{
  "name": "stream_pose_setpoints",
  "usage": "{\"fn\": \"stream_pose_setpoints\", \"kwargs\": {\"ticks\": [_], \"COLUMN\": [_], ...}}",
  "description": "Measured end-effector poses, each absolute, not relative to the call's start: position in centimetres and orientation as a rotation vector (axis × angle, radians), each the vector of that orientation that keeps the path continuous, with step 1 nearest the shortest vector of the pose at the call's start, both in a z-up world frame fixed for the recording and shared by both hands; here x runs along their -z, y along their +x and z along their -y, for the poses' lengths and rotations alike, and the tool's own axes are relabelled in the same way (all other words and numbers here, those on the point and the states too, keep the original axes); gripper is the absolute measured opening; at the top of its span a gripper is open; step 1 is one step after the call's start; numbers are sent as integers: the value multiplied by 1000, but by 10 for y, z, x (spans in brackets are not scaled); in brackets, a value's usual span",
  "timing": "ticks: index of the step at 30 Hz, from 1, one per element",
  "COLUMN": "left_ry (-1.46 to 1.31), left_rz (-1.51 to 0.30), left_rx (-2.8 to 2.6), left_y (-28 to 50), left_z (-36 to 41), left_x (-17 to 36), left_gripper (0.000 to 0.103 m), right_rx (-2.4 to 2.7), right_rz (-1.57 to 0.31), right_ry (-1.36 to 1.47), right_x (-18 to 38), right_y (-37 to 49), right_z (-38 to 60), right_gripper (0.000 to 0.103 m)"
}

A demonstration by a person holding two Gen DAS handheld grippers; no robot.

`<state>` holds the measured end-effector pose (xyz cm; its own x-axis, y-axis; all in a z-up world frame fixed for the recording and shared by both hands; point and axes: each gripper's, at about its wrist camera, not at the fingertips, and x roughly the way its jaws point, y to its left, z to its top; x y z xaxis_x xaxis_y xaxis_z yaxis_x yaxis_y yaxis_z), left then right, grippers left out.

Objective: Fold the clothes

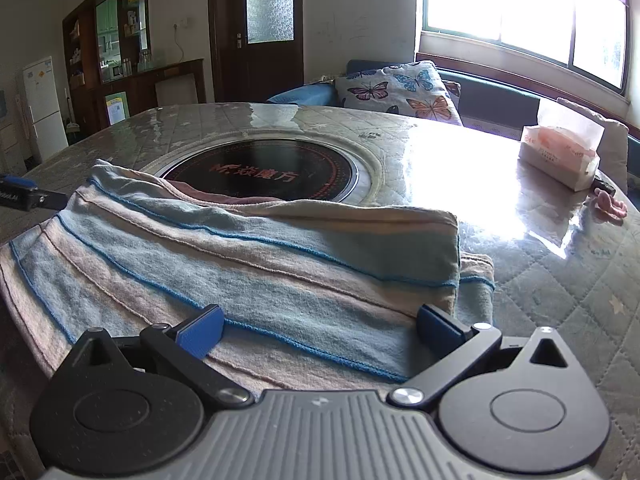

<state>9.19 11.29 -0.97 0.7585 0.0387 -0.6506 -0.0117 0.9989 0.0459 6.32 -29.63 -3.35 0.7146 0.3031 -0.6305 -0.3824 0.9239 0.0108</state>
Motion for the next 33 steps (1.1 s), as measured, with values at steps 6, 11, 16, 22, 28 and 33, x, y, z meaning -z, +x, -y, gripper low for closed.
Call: {"fn": "stream_pose_setpoints", "kwargs": {"ticks": [6,11,16,22,28,33], "left_ry": [121,102,175,255,263,252], "left_rz": [-707,-707,-666,-708,-723,-689], "left_rx": [-113,-199,-85,-121,-163,1], "left_y": [95,102,108,142,148,142], "left_z": [-111,-113,-80,-69,-68,-26], "left_x": [16,6,0,19,9,-7], "left_gripper": [103,103,103,103,103,103], "right_rx": [-380,-379,-379,-379,-378,-377], "right_rz": [-676,-676,-677,-679,-680,-681], "right_ry": [-126,-126,-126,-124,-127,-132], "right_x": [33,33,33,33,33,33], "right_y": [64,63,64,64,64,65], "right_z": [296,295,295,295,294,293], "right_gripper": [103,103,103,103,103,103]}}
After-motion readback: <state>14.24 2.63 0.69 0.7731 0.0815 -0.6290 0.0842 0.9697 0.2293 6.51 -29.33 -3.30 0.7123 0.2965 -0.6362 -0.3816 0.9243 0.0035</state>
